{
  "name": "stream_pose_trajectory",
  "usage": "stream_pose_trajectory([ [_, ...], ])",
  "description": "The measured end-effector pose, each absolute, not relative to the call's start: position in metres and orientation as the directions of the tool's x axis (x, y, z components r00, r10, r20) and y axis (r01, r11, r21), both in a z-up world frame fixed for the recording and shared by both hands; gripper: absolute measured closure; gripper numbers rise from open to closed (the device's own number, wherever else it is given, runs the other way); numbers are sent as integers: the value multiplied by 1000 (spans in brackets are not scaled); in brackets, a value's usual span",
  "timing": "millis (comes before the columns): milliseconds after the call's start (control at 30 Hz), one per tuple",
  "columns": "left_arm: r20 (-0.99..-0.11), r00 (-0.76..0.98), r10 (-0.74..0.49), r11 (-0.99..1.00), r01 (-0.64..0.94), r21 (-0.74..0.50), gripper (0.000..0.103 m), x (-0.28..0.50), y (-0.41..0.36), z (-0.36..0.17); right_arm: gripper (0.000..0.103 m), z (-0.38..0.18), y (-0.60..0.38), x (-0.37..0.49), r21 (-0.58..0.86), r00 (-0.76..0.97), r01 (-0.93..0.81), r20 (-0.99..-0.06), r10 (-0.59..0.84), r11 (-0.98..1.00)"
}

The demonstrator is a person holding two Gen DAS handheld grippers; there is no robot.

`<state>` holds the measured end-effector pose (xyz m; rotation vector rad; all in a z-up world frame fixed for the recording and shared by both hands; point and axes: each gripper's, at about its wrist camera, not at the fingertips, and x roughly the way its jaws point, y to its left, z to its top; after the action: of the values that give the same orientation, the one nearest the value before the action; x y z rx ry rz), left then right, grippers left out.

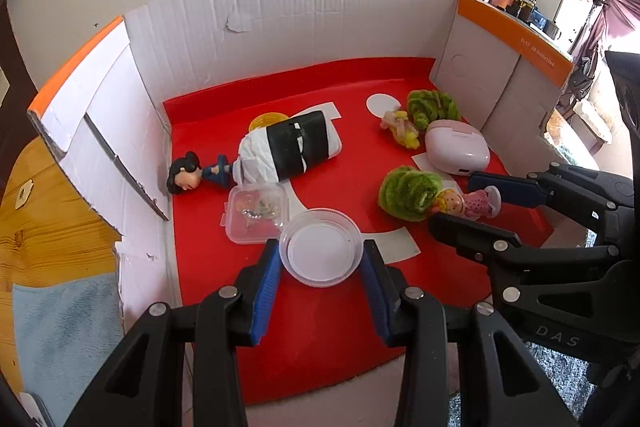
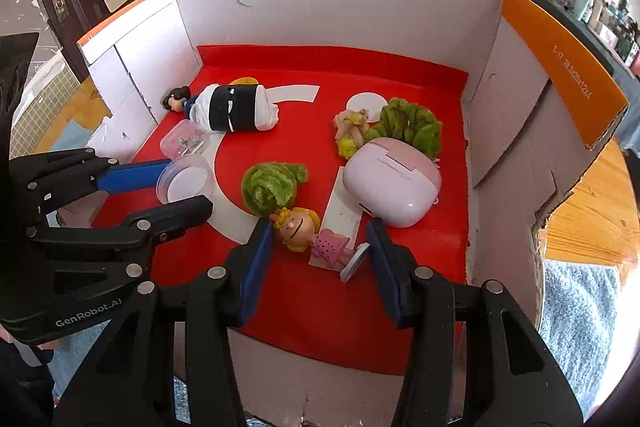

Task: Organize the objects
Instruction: 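Lower the doll figurine and white lid onto the red floor and open both tools, then lift both open tools out of the box back over the towel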

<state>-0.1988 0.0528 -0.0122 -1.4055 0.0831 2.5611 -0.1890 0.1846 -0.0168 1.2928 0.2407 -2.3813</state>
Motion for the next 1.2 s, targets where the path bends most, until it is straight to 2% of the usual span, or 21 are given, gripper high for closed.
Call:
stream_pose_trajectory([
  [300, -837, -524, 158, -976, -209, -53, 60, -199, 51, -12, 56, -15, 186, -189, 56, -480, 437, -830, -286, -897],
  [467, -836, -530, 145, -979, -199, -44, 55, -197, 49, -12, 46, -15, 185, -187, 67, -476, 441, -828, -296, -895],
  [833, -827, -546, 131, -981, -195, -26, 55, -189, 48, -5, 45, -7, 185, -183, 67, -496, 438, -813, -303, -897],
  [900, -823, -554, 126, -981, -193, -21, 50, -187, 47, -3, 42, -5, 185, -181, 66, -502, 438, -810, -304, -897],
  [1200, -812, -572, 118, -984, -178, -17, 47, -174, 41, 5, 39, 4, 183, -169, 59, -525, 440, -792, -310, -896],
])
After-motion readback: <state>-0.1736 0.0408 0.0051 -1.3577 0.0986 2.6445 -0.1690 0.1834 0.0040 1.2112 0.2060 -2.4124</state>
